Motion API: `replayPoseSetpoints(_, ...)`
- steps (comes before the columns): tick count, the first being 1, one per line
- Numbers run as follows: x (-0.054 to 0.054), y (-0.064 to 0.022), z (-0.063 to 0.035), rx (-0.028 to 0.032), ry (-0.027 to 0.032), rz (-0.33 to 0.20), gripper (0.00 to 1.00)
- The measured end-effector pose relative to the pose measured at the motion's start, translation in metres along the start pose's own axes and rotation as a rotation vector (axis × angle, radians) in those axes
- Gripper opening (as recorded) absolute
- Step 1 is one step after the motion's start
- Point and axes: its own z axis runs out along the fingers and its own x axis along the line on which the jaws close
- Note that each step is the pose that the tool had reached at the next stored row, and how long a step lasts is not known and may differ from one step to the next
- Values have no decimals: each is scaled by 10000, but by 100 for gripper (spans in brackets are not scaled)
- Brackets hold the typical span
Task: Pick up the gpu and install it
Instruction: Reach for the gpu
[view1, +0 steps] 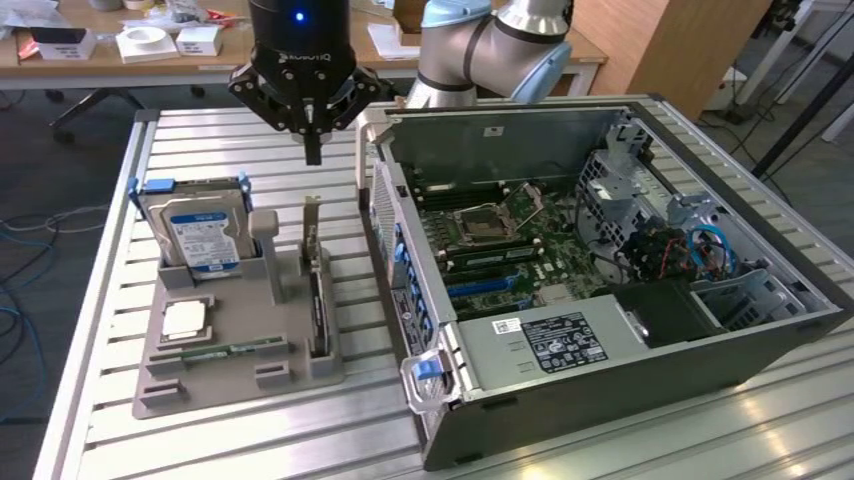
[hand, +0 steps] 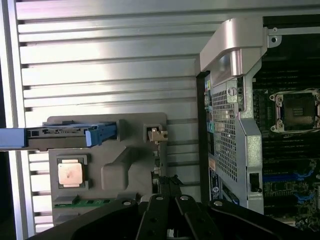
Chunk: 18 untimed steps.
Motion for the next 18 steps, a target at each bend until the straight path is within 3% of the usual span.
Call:
replayPoseSetpoints(5, -4, -65, -2, -1, 0, -1, 10)
replayPoseSetpoints(18, 57, -371, -14, 0, 1, 0, 10)
